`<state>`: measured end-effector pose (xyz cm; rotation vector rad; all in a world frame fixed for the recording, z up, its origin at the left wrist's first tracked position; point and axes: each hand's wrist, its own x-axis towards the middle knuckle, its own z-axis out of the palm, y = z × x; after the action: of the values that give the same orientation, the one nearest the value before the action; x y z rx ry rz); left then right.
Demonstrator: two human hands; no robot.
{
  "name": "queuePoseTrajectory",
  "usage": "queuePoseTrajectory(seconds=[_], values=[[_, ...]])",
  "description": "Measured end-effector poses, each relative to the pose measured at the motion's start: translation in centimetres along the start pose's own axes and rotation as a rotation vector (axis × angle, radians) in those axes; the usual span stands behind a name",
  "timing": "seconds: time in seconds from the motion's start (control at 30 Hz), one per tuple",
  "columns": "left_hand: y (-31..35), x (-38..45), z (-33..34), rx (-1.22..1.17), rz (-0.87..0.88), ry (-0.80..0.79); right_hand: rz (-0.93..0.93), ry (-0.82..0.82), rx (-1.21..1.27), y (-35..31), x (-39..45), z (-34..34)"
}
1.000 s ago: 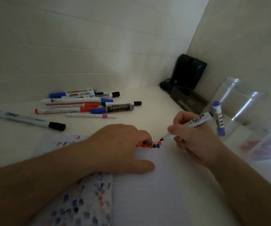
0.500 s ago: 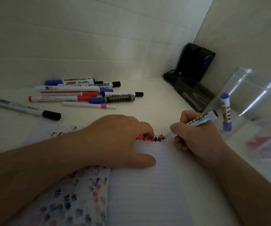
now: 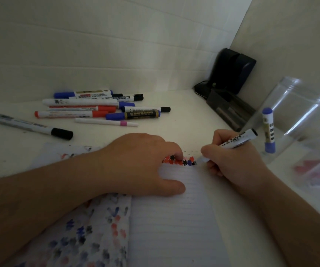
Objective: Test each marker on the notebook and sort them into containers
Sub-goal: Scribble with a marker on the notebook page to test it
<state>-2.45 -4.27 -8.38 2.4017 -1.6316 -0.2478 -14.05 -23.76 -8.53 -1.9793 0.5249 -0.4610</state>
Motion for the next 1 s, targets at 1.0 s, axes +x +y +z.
queuePoseTrajectory(seconds=[1.0], values=[[-0.75, -0.23, 0.42, -0.288, -0.015, 0.171, -0.076, -0.044, 0.183, 0.69, 0.24, -0.46]])
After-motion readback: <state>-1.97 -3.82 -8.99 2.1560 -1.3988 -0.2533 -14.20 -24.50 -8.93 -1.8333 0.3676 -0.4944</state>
